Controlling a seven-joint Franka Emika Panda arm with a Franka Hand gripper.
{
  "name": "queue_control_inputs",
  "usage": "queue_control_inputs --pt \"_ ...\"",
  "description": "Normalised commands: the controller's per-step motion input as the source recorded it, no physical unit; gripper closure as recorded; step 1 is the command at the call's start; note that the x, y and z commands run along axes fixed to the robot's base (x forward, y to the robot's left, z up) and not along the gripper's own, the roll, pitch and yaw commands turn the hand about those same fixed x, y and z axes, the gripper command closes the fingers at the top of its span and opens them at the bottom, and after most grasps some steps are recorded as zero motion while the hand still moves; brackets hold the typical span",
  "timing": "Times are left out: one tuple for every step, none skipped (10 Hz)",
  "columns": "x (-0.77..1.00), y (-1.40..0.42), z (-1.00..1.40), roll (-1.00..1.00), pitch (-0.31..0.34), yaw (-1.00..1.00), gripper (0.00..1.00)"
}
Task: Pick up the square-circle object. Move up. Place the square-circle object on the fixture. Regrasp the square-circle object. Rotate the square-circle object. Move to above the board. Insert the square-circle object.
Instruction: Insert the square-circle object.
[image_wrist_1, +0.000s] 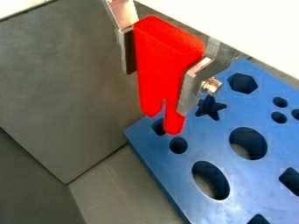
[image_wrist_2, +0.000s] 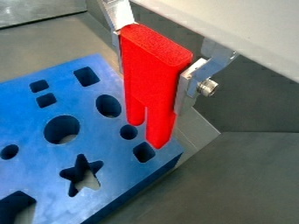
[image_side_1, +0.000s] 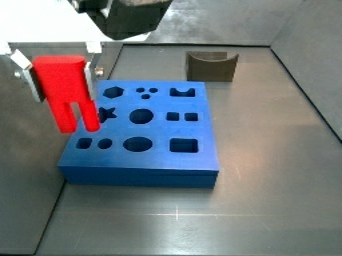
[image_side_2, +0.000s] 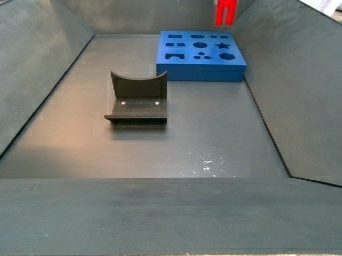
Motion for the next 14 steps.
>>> queue_control_inputs --pt "0.0 0.0 0.0 -0.01 0.0 0.0 1.0" --pt "0.03 0.0 -0.17 0.0 -0.023 0.03 1.0" --pt "0.0 0.0 -0.26 0.0 -0.061 0.02 1.0" --pt "0.03 0.0 -0.25 0.0 -0.08 0.01 1.0" --pt "0.0 0.0 -0.19 -0.05 -0.094 0.0 1.0" --pt "0.0 -0.03 -0.13 -0.15 -0.15 0.0 1.0" --pt "0.0 -0.05 -0.13 -0.14 -0.161 0.0 1.0" --pt "0.0 -0.01 -0.07 -0.09 -0.104 0.0 1.0" --pt "0.0 0.0 -0.09 -0.04 -0.059 0.0 1.0" --pt "0.01 0.0 -0.2 0.0 -0.09 0.0 1.0" --pt "0.01 0.0 -0.23 0.0 -0.114 0.0 1.0" --pt "0.0 0.0 -0.24 0.0 -0.13 0.0 1.0" --pt "0.0 -0.01 -0.07 0.0 -0.044 0.0 1.0" --pt "0.0 -0.06 0.0 0.0 0.0 0.0 1.0"
